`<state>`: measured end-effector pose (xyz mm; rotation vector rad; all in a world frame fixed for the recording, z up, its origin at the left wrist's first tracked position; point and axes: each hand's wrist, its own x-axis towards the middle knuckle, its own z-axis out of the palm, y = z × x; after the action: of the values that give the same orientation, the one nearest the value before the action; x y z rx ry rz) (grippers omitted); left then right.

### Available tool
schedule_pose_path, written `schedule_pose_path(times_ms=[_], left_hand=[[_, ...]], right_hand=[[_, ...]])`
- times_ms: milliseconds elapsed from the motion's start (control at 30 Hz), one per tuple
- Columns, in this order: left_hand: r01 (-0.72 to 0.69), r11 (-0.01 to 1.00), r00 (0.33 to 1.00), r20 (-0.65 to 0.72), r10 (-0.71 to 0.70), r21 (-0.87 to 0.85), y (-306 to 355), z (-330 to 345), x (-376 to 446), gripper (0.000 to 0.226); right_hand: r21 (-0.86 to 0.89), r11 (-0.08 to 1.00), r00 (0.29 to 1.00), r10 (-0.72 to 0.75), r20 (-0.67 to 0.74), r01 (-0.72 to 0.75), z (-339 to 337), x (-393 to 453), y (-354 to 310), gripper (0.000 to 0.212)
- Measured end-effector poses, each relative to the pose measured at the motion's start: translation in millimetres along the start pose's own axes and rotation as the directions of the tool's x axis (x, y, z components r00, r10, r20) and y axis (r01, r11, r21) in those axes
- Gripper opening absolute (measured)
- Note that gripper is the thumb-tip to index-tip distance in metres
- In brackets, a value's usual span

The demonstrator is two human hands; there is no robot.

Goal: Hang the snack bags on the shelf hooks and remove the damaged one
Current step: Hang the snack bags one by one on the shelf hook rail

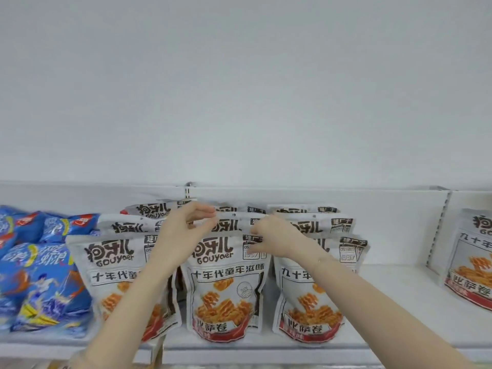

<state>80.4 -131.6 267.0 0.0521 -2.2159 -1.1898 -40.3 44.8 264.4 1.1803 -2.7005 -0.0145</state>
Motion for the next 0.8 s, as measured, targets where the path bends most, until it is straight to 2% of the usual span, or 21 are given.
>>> schedule_pose_path(times_ms=[67, 133, 233, 333, 400, 467, 533, 600, 667, 733, 800], left_hand=[[0.012, 0.999, 1.000, -0.018, -0.011, 0.032, -16.7, -8.5, -14.5, 0.019], [0.015, 0.996, 0.999, -0.052, -0.010, 0.088, -29.4, -17.1, -26.2, 0.029], [0.007, 0.985, 0.985, -0.173, 0.023, 0.170, -45.8, -29.8, -36.1, 0.055], [0.050, 0.998, 0.975, -0.219, -0.042, 0.028, -60.8, -36.2, -43.3, 0.076], [0.104, 0.992, 0.987, -0.113, -0.111, -0.065, -69.0, -33.4, -49.1, 0.075], [0.132, 0.987, 0.991, 0.022, -0.130, -0.090, -72.8, -30.0, -53.6, 0.066], [0.143, 0.973, 0.986, 0.111, -0.124, -0.180, -71.3, -26.1, -56.8, 0.048], [0.137, 0.962, 0.985, 0.133, -0.107, -0.238, -65.1, -22.4, -60.2, 0.028], [0.110, 0.954, 0.993, 0.078, -0.092, -0.280, -61.8, -17.5, -63.0, 0.003], [0.057, 0.948, 0.998, 0.004, -0.058, -0.313, -64.5, -12.2, -67.3, 0.022], [0.039, 0.935, 0.997, -0.047, -0.059, -0.353, -65.1, -9.4, -72.1, 0.035]], right_hand=[[-0.010, 0.999, 0.997, 0.031, -0.070, -0.032, 3.7, 6.0, -11.0, 0.026], [0.045, 0.997, 0.986, 0.062, -0.157, -0.055, 0.9, 8.0, -18.7, 0.032], [0.211, 0.975, 0.935, 0.131, -0.328, -0.063, -13.7, 6.1, -27.5, 0.036], [0.326, 0.942, 0.830, 0.246, -0.501, -0.082, -43.2, -6.6, -34.0, 0.035], [0.328, 0.940, 0.784, 0.275, -0.557, -0.097, -66.7, -18.8, -35.2, 0.037], [0.385, 0.919, 0.758, 0.310, -0.574, -0.084, -86.5, -33.1, -35.1, 0.039], [0.478, 0.875, 0.741, 0.371, -0.560, -0.076, -98.5, -46.1, -33.9, 0.037], [0.568, 0.821, 0.725, 0.424, -0.543, -0.054, -101.8, -55.4, -33.2, 0.041], [0.636, 0.770, 0.719, 0.469, -0.513, -0.047, -96.6, -61.8, -35.3, 0.044], [0.699, 0.714, 0.698, 0.522, -0.490, -0.044, -87.1, -65.6, -38.5, 0.041], [0.818, 0.574, 0.660, 0.602, -0.450, 0.036, -75.2, -71.8, -41.7, 0.034]])
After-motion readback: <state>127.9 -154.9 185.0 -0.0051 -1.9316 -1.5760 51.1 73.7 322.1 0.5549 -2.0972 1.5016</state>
